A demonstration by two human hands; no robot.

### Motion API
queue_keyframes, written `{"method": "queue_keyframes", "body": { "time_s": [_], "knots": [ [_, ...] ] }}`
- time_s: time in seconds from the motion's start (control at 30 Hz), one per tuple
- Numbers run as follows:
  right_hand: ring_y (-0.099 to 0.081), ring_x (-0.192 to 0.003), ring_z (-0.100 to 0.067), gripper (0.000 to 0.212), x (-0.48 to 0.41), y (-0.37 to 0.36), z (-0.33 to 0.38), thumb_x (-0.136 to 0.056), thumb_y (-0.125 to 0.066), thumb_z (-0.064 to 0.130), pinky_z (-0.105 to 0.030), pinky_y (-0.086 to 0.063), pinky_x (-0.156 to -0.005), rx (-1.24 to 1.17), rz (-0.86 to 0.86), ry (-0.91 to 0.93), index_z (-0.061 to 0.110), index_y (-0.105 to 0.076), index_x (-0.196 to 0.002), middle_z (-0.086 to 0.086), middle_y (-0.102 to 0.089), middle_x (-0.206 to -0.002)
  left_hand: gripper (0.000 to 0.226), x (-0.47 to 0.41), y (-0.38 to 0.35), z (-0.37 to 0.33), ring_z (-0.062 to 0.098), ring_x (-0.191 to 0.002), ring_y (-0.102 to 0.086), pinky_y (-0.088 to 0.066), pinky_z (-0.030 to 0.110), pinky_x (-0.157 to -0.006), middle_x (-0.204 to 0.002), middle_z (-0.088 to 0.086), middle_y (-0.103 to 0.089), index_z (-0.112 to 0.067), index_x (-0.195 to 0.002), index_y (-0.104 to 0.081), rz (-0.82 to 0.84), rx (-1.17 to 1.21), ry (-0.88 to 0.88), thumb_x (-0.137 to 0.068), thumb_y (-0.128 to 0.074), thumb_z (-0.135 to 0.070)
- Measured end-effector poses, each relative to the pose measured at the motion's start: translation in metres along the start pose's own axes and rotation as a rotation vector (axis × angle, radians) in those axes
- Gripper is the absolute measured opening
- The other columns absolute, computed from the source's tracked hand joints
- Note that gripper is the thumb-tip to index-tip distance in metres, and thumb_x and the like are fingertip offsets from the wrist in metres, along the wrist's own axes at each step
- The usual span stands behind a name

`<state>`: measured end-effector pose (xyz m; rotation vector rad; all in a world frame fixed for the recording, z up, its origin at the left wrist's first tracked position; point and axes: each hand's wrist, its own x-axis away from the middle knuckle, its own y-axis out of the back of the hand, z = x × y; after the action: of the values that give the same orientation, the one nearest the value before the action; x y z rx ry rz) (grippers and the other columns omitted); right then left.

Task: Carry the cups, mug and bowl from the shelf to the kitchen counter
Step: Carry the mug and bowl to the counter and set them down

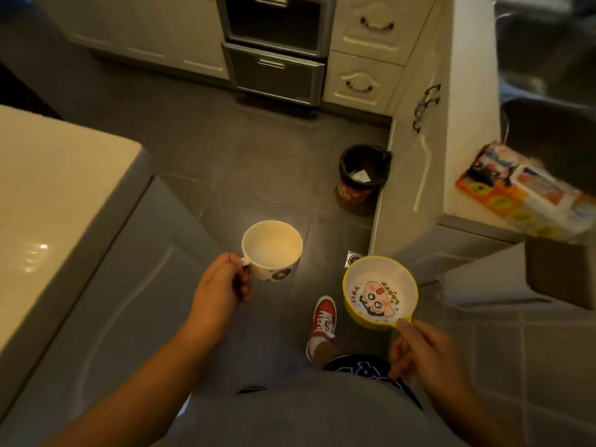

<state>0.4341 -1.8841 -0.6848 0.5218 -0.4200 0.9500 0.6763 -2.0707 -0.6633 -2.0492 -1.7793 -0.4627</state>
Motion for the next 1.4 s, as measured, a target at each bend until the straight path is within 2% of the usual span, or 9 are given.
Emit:
{"method": "queue_keyframes", "body": {
  "time_s": [0.27,0.6,0.73,0.8,0.87,0.93,1.17,1.27,1.4],
  "knots": [
    [-0.053,-0.033,-0.023,0.036,-0.125,0.010,0.088,-0.095,-0.056,0.021,-0.026,-0.042,-0.033,0.028,0.079,0.035,0.012,-0.065,-0.061,-0.010,-0.061,-0.050,0.029,-0.084,-0.057,-0.049,0.016,-0.054,-0.043,-0.036,0.036,-0.056,-0.058,0.006,-0.048,-0.007,-0.070,-0.051,-0.093,-0.003,0.019,-0.096,-0.038,-0.012],
    [-0.060,-0.036,-0.027,0.035,-0.277,-0.064,0.208,-0.096,-0.054,0.030,-0.029,-0.044,-0.036,0.125,0.248,0.120,0.014,-0.064,-0.066,-0.012,-0.064,-0.055,0.024,-0.179,-0.048,-0.096,0.020,-0.057,-0.035,-0.031,0.035,-0.056,-0.064,0.014,-0.037,-0.006,-0.075,-0.048,-0.316,0.115,0.066,-0.096,-0.037,-0.009],
    [-0.059,-0.037,-0.027,0.030,-0.333,-0.098,0.252,-0.095,-0.054,0.026,-0.031,-0.047,-0.038,0.115,0.249,0.132,0.014,-0.067,-0.071,-0.010,-0.064,-0.055,0.036,-0.255,-0.034,-0.113,0.016,-0.052,-0.036,-0.030,0.032,-0.049,-0.058,0.005,-0.041,-0.014,-0.060,-0.049,-0.301,0.142,0.060,-0.094,-0.037,-0.008],
    [-0.057,-0.035,-0.028,0.031,-0.358,-0.109,0.277,-0.095,-0.054,0.024,-0.029,-0.045,-0.037,0.112,0.244,0.122,0.005,-0.065,-0.072,-0.010,-0.063,-0.052,0.041,-0.294,-0.033,-0.129,0.014,-0.049,-0.038,-0.030,0.032,-0.049,-0.055,0.000,-0.044,-0.023,-0.052,-0.051,-0.299,0.135,0.051,-0.090,-0.039,-0.012],
    [-0.056,-0.034,-0.026,0.036,-0.380,-0.116,0.302,-0.096,-0.053,0.022,-0.028,-0.043,-0.035,0.119,0.231,0.114,-0.007,-0.059,-0.074,-0.010,-0.061,-0.050,0.033,-0.329,-0.035,-0.150,0.012,-0.048,-0.040,-0.031,0.032,-0.049,-0.053,-0.001,-0.046,-0.025,-0.051,-0.052,-0.288,0.149,0.034,-0.082,-0.044,-0.020],
    [-0.055,-0.034,-0.025,0.038,-0.400,-0.120,0.324,-0.096,-0.053,0.022,-0.027,-0.043,-0.034,0.130,0.199,0.123,-0.009,-0.057,-0.073,-0.010,-0.060,-0.049,0.028,-0.362,-0.040,-0.173,0.012,-0.048,-0.041,-0.032,0.033,-0.050,-0.053,-0.002,-0.047,-0.025,-0.051,-0.053,-0.265,0.149,0.032,-0.078,-0.045,-0.024],
    [-0.054,-0.031,-0.029,0.041,-0.475,-0.123,0.378,-0.096,-0.054,0.019,-0.025,-0.040,-0.034,0.130,0.107,0.138,-0.004,-0.058,-0.062,-0.015,-0.059,-0.046,0.029,-0.466,-0.057,-0.239,0.012,-0.047,-0.040,-0.033,0.030,-0.046,-0.052,-0.001,-0.046,-0.025,-0.050,-0.053,-0.246,0.197,0.006,-0.078,-0.045,-0.022],
    [-0.055,-0.032,-0.031,0.039,-0.515,-0.129,0.401,-0.095,-0.055,0.020,-0.028,-0.040,-0.033,0.143,0.126,0.116,-0.001,-0.060,-0.063,-0.016,-0.060,-0.047,0.031,-0.513,-0.063,-0.263,0.012,-0.047,-0.040,-0.032,0.030,-0.046,-0.052,-0.001,-0.046,-0.026,-0.050,-0.053,-0.257,0.193,-0.004,-0.080,-0.044,-0.020],
    [-0.053,-0.033,-0.031,0.041,-0.580,-0.151,0.437,-0.094,-0.057,0.018,-0.022,-0.037,-0.031,0.136,0.197,0.081,0.006,-0.058,-0.055,-0.015,-0.057,-0.046,0.037,-0.572,-0.069,-0.290,0.013,-0.049,-0.040,-0.033,0.031,-0.049,-0.053,0.001,-0.046,-0.023,-0.052,-0.052,-0.285,0.182,-0.004,-0.087,-0.041,-0.016]
  ]
}}
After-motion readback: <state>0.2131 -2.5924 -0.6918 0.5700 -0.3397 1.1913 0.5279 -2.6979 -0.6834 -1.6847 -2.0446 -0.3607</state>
